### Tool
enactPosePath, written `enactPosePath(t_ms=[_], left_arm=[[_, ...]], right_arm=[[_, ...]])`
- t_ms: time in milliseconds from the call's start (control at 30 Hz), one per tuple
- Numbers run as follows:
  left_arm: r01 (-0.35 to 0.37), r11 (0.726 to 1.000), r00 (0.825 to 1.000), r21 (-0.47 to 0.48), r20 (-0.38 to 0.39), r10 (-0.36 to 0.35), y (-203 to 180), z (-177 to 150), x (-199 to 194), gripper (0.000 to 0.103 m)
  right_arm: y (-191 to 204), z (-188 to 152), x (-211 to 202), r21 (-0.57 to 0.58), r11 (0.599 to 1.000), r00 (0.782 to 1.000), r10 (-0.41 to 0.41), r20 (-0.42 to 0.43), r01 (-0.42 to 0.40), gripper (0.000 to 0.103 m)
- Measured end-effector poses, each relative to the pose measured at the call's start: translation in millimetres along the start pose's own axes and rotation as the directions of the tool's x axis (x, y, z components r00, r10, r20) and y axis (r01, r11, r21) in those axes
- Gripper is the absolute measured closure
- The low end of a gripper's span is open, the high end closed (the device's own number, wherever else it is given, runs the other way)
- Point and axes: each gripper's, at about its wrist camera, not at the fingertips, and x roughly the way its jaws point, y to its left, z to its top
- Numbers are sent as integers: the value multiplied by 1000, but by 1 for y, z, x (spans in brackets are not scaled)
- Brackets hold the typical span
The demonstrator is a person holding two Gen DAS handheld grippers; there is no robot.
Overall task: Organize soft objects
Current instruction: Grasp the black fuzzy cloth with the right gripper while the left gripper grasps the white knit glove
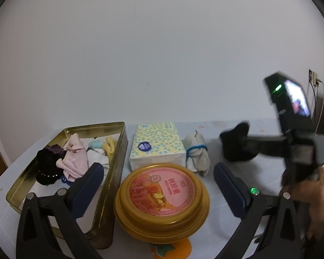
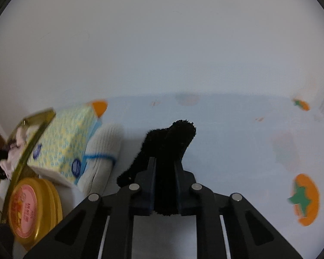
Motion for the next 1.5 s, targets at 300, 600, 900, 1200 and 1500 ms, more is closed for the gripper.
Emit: enactPosePath(t_ms=[300,600,900,1200,1500], left_arm=[[12,993,1000,119,15,-14,-57,37,21,0],[-116,955,964,271,-200,174,-129,53,124,44],[-240,929,883,282,-336,329,-142,36,182,49],[-308,903,834,299,-372,408,-139,32,204,39],[-147,956,915,253,-333,228,-148,34,180,99]], right_arm=[[-48,10,-66,-9,1000,968,4,249,-2,87],[-83,24,-77,68,997,953,-46,300,27,86],[-88,28,-76,114,993,957,-34,289,1,86],[-98,26,-74,171,985,961,-26,276,-23,86],[-103,24,-73,193,981,960,-38,276,-17,86]])
